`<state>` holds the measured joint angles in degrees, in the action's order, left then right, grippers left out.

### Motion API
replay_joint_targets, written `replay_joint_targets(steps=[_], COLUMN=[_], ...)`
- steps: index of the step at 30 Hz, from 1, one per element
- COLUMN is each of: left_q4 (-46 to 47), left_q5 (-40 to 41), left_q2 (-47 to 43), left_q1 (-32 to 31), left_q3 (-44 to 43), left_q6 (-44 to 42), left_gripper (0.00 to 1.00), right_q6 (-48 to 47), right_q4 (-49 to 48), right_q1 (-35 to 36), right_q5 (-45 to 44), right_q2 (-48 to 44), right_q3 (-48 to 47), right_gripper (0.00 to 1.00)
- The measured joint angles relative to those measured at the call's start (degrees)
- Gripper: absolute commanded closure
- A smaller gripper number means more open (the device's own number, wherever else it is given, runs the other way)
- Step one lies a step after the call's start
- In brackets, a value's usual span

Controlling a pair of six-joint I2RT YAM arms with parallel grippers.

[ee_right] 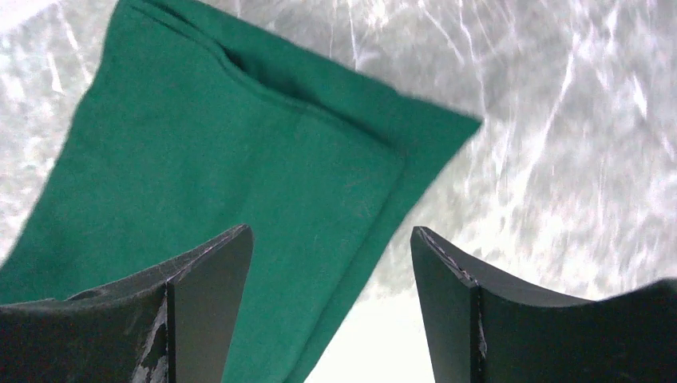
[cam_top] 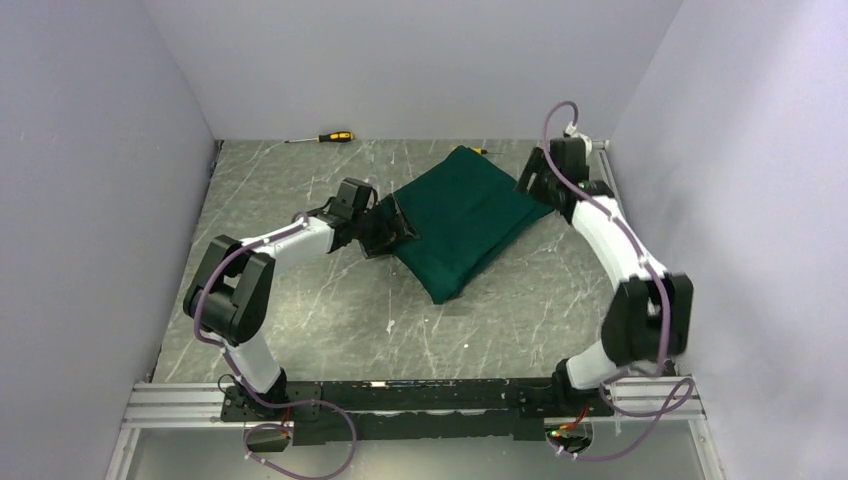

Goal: Open and lay out the surgical kit

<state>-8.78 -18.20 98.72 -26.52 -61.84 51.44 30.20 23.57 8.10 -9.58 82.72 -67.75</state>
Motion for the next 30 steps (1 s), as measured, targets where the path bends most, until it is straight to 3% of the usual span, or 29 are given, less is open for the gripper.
replay_joint_targets(steps=[5, 8, 19, 25, 30], left_q4=[0.98, 1.05, 0.87, -1.84, -6.36], left_q5=[1.99, 2.14, 1.05, 0.33, 0.17], left_q2=[0.00, 0.02, 2.80, 5.84, 8.02], left_q1=[-0.26, -0.09, -0.09, -0.09, -0.07], left_q3=[1.31, 1.36, -0.92, -5.11, -9.22], left_q6=[1.36, 1.42, 0.00, -1.53, -2.97], left_gripper=[0.09, 0.09, 0.09, 0.10, 0.09], right_q6=[-15.87, -21.92, -35.39, -37.05, -34.95], right_q4=[1.36, 2.14, 4.59, 6.25, 5.99], right_q1=[-3.78, -5.01, -7.28, -7.54, -8.00], right_q5=[9.25, 14.88, 20.55, 22.21, 22.64], right_q2=[17.51, 24.00, 33.38, 35.30, 35.34], right_q3=[-13.18, -15.89, -23.45, -24.24, -24.24], right_gripper=[0.23, 0.22, 0.26, 0.50, 0.63])
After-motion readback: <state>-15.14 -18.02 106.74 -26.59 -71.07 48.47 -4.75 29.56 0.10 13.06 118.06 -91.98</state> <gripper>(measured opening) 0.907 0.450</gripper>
